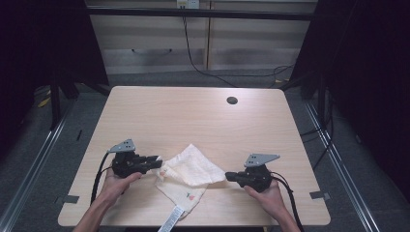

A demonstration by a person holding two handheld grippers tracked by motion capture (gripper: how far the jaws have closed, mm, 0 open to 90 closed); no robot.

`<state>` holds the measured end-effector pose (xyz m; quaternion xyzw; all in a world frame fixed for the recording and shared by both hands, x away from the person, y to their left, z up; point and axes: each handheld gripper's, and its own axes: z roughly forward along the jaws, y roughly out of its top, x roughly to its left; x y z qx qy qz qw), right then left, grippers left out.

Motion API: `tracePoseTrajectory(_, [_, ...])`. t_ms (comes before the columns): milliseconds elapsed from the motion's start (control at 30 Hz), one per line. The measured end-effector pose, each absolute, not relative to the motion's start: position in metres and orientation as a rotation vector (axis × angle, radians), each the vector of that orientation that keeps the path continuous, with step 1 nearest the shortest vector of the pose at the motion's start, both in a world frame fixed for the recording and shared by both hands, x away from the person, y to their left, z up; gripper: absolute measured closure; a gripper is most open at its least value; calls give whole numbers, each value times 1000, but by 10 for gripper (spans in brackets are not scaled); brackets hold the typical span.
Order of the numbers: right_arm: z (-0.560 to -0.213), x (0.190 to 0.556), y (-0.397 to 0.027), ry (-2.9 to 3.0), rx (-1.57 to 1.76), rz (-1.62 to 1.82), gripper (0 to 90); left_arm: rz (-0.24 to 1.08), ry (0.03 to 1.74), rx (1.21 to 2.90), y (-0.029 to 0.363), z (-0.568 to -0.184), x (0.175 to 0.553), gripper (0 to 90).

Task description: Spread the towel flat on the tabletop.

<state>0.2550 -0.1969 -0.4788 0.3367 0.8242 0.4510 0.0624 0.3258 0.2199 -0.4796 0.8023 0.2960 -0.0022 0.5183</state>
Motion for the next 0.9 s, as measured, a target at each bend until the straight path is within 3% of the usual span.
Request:
tracePoseTrajectory(100, [-482, 255, -194, 2511, 1015, 1355, 898, 9, 735, 1940, 220, -480, 325, 858])
tracePoseTrajectory(300, [-477, 255, -194, 2483, 996, 1378, 899, 37, 721, 1858, 229, -465, 322, 866])
tracePoseTrajectory(900, [-370, 270, -214, 2210, 898, 1528, 900, 165, 595, 1722, 227, -385, 327, 866])
